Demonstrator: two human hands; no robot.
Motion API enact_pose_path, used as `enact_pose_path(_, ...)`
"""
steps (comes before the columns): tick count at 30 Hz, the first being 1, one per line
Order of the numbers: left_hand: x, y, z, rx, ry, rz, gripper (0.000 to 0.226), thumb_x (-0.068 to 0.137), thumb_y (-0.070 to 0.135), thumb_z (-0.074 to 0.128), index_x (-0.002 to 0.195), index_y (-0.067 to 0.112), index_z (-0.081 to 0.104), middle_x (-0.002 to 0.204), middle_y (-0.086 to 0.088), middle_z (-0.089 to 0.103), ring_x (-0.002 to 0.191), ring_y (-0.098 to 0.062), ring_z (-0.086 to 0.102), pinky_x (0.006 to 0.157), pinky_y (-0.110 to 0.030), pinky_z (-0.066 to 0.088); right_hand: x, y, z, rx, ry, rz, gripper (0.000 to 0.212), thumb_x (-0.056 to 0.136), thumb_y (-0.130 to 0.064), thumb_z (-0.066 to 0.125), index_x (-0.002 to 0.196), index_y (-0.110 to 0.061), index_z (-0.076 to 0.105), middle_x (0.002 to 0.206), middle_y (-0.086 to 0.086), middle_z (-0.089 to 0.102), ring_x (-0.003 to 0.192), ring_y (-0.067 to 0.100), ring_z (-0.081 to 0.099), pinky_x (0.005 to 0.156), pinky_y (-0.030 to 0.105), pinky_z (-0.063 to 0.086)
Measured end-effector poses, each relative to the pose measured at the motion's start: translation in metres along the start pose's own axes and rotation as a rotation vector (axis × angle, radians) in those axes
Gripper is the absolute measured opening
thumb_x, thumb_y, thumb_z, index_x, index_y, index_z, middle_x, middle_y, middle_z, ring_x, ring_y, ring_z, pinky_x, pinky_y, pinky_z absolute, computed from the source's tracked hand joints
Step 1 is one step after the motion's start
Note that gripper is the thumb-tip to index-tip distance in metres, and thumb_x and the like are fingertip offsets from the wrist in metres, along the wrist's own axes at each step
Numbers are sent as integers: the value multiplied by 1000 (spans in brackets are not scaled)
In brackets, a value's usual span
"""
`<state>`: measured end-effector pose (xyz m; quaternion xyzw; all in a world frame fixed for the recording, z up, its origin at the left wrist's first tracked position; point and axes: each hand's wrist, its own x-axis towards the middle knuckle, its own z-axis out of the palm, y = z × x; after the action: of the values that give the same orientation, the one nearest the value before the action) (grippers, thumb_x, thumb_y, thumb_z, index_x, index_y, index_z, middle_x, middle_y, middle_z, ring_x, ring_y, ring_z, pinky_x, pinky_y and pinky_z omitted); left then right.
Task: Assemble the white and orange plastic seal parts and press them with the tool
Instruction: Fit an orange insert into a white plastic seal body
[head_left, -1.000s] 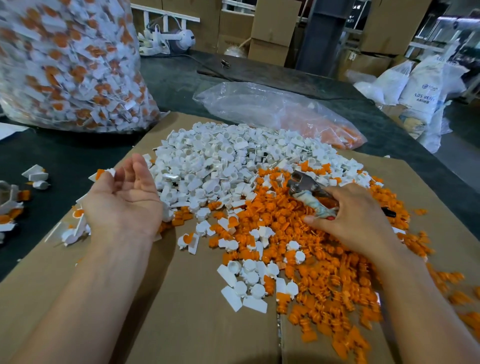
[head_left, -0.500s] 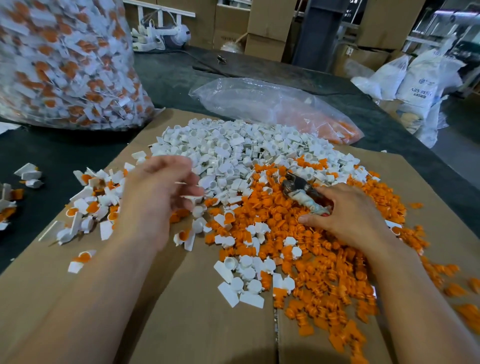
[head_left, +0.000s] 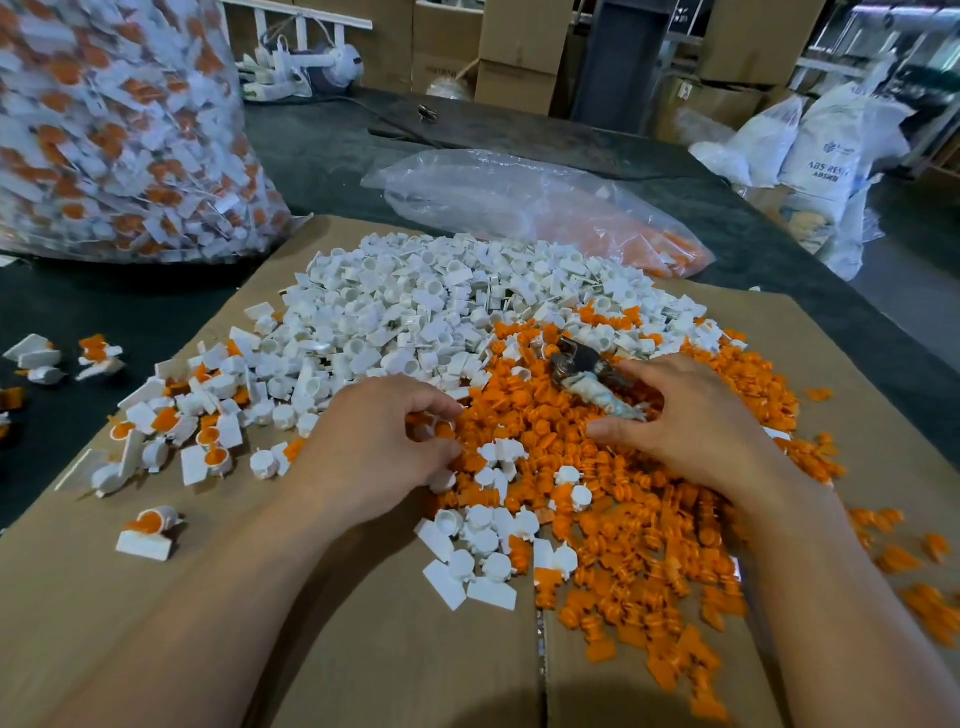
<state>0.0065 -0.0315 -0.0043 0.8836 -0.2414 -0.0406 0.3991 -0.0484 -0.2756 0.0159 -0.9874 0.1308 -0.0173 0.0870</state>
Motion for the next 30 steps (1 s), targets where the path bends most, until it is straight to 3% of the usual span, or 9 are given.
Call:
enact_pose_path(4,-1,2,2,-60,39,8,31,81,18,71,73,43,53,50,11,63,53,9,59,59,2,36,-4,0,-5,63,45,-13,104,47,-78,36,137,-28,39,138,0,41,126,18,34,100,35,29)
enact_pose_path(6,-1,7,1,-126,126,15,35,77,15,74,72,43,54,60,19,61,58,19,55,57,5,34,-7,-4,-8,100,154,-33,97,49,-77,36,130,-26,49,132,-1,47,122,16,38,96,31,31)
enact_pose_path(9,-2,12,1,-229,238,38,27,69,23,79,73,40,59,70,22,61,74,19,53,62,4,36,-14,-17,-11,342,392,-174,62,60,-71,41,102,-31,64,100,-17,57,96,0,51,78,15,34)
enact_pose_path(12,-5,21,1,-479,206,19,16,57,39,75,70,35,67,69,14,68,63,1,62,56,-7,46,-22,-39,-4,558,405,-403,22,75,-52,59,93,-39,60,87,-27,55,84,-4,57,73,10,43)
enact_pose_path(15,-8,29,4,-667,83,54,28,49,42,71,72,26,71,69,-1,71,59,-10,65,55,-19,51,-26,-57,7,604,345,-594,34,77,-23,67,108,-33,59,93,-20,60,83,0,59,76,18,49)
enact_pose_path(18,-6,29,6,-717,12,76,30,47,42,73,71,23,74,65,-6,70,56,-12,62,53,-19,50,-26,-62,15,623,361,-674,30,78,-8,66,106,-17,67,93,-6,66,84,5,61,73,25,52)
enact_pose_path(24,-4,22,11,-847,-14,-24,35,42,32,82,75,26,73,68,-3,67,67,-22,61,68,-33,55,-28,-62,15,646,431,-618,14,79,-11,65,90,-10,73,84,-1,69,78,8,63,69,27,52)
enact_pose_path(28,-3,20,11,-906,-4,-49,32,45,23,78,76,25,75,62,2,66,60,-11,64,59,-18,52,-30,-62,15,649,490,-587,15,78,-12,66,91,-10,73,84,-5,68,81,6,62,70,21,51)
enact_pose_path(30,-4,21,11,-915,13,-66,32,44,23,78,76,24,75,64,0,67,62,-15,64,61,-24,54,-32,-64,16,631,525,-591,14,77,-11,67,90,-10,73,82,-3,70,80,6,63,68,20,51)
